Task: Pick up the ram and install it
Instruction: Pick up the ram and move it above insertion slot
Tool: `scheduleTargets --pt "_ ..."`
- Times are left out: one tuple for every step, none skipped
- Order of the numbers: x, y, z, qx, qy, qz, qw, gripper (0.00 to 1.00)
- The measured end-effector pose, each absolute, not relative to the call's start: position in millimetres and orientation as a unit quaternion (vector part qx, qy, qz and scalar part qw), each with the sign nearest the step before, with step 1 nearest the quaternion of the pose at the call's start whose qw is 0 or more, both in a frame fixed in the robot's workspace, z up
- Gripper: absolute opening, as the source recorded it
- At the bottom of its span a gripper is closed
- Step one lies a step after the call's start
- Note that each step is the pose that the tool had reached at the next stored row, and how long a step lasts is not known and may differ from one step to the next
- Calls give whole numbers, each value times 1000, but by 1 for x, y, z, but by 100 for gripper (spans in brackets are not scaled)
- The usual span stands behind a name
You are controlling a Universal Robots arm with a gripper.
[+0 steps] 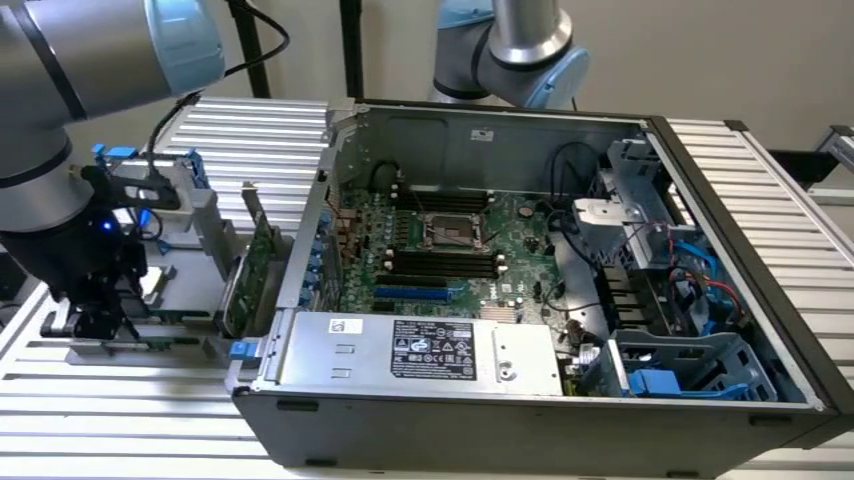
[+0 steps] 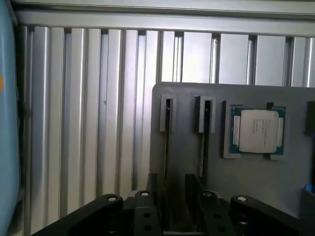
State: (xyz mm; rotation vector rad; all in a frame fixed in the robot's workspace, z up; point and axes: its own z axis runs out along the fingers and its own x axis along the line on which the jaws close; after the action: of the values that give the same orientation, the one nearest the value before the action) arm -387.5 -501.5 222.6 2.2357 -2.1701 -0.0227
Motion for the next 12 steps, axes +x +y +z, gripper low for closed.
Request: scheduleTargets --pt "-388 -502 220 718 -696 -7 13 100" --pt "-387 -502 219 718 -696 -7 13 100" --pt "-388 -503 217 718 -696 -7 13 100" --pt "-388 -503 214 718 -696 -7 13 100" --pt "-388 -503 213 718 -696 -7 13 100" --pt "-387 -503 210 718 -696 -7 13 100" --pt "-387 -503 209 718 -696 -7 13 100" --pt "-387 -503 207 718 -696 -7 13 100" --pt "-387 -503 205 718 -696 -7 12 100" --pt "-387 -503 203 718 -696 -7 12 100" --pt "-387 -503 201 718 -696 -7 12 100" --pt "-387 -503 199 718 -696 -7 12 100"
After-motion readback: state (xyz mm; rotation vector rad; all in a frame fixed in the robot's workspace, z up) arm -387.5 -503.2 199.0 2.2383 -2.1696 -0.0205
